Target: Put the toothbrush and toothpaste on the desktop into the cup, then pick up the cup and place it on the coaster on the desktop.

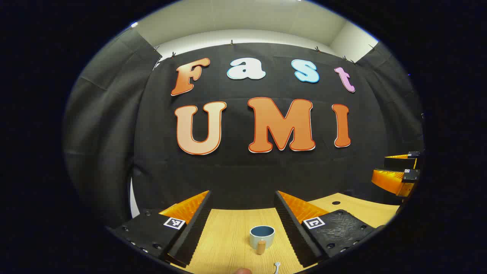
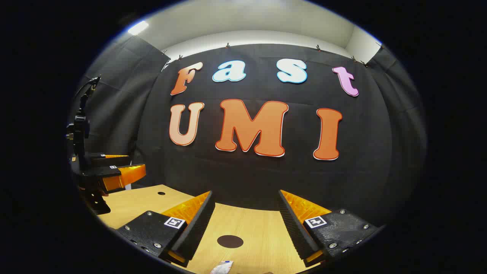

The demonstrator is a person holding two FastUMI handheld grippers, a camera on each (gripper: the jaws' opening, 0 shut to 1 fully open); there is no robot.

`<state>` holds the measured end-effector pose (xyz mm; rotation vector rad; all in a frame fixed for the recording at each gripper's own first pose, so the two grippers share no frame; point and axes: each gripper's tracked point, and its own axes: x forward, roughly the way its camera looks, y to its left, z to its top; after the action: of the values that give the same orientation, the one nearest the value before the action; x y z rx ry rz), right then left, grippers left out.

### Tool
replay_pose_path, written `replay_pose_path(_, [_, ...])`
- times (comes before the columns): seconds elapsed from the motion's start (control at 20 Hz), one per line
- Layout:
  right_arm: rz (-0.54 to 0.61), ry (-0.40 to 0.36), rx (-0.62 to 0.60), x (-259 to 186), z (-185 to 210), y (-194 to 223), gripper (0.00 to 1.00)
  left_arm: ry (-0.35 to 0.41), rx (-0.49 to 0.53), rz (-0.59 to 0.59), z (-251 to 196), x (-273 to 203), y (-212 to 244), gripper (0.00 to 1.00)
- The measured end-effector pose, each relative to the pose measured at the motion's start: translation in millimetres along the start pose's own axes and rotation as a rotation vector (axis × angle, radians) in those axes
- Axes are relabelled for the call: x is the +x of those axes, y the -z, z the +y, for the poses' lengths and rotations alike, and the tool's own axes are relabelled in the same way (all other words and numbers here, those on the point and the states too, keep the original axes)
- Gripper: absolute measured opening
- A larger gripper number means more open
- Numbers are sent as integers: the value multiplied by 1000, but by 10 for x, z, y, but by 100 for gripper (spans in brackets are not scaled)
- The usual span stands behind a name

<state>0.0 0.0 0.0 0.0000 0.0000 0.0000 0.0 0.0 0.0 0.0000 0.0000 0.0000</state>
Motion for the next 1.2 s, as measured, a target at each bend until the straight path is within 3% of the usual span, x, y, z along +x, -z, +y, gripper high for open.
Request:
replay_pose_path(0.9, [73,-46,-25,-25,104,94,98,19,26,14,10,58,42,96])
replay_pose_path(1.2, [187,-72,-55,-43,137,334,98,37,6,98,-5,110,191,98])
